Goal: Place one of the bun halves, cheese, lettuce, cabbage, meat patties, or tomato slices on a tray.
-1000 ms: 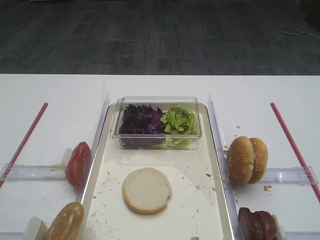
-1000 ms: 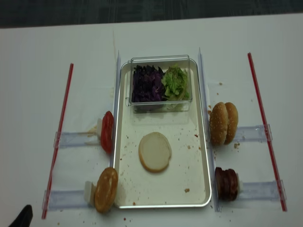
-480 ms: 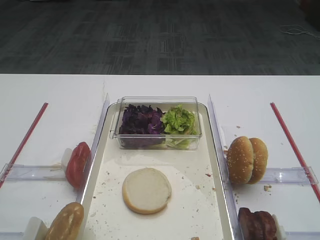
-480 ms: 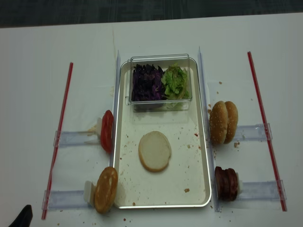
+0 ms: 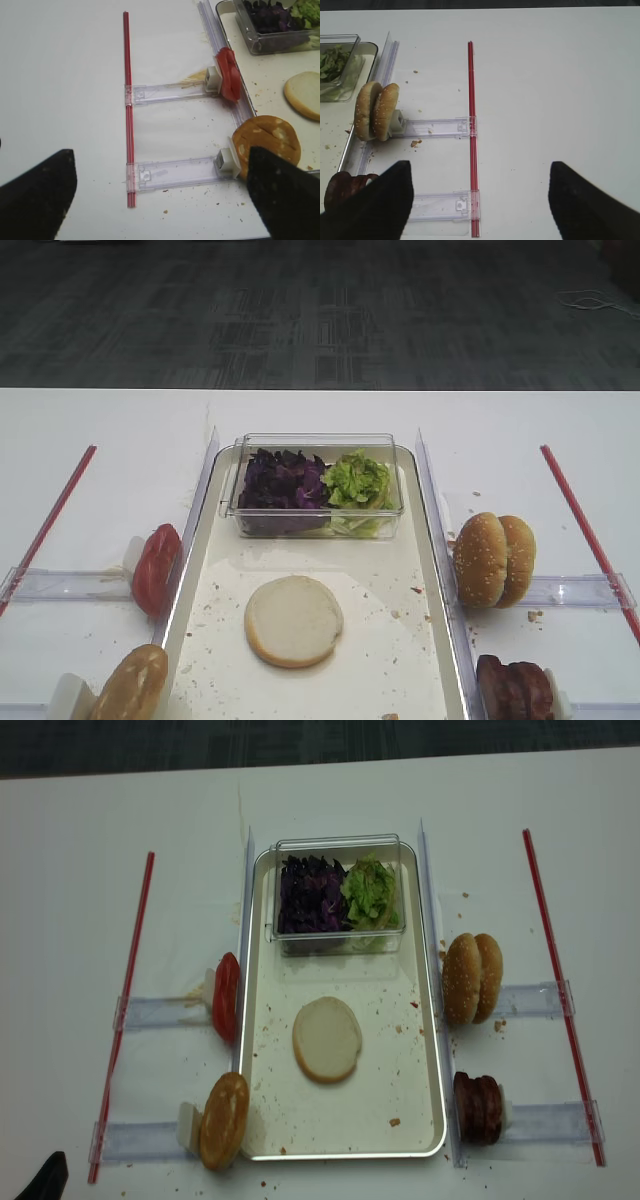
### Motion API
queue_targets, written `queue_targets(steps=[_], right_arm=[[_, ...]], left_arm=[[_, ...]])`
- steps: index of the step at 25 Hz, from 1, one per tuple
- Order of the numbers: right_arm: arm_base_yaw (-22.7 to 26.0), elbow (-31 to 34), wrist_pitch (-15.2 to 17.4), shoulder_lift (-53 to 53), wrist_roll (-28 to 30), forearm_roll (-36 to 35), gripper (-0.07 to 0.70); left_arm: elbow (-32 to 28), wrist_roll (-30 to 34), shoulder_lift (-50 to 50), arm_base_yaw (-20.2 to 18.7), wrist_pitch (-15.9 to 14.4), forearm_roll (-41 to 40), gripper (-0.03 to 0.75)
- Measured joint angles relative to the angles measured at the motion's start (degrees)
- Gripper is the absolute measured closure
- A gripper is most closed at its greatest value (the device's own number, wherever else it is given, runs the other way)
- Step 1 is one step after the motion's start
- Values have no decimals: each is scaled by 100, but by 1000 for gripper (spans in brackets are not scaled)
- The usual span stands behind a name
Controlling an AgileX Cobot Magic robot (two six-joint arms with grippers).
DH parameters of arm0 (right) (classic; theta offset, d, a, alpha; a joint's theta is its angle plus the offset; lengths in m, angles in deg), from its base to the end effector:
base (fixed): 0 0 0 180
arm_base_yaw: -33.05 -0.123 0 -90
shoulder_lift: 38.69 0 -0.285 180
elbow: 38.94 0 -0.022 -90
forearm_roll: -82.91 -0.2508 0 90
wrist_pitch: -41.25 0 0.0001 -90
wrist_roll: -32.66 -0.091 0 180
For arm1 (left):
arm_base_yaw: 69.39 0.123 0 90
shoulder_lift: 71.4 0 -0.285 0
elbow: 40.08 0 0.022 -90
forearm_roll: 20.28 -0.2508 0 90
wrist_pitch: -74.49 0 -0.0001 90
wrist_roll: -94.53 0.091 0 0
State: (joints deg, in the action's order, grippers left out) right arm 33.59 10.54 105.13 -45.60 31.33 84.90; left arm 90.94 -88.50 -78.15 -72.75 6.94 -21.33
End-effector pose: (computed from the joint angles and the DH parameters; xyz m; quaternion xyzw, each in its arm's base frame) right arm -0.0077 -0.0028 0.2685 0.0153 0.8669 -0.0139 0.4980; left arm -0.0120 0.0023 0.2659 0.0016 0.8799 -0.0174 0.4748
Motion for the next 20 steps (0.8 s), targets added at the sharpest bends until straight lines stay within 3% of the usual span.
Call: queue_targets(steps=[20], right_arm=[[0, 0, 0, 0, 26, 0, 42]], left_arm=[[0, 0, 0, 0, 0, 0, 48]])
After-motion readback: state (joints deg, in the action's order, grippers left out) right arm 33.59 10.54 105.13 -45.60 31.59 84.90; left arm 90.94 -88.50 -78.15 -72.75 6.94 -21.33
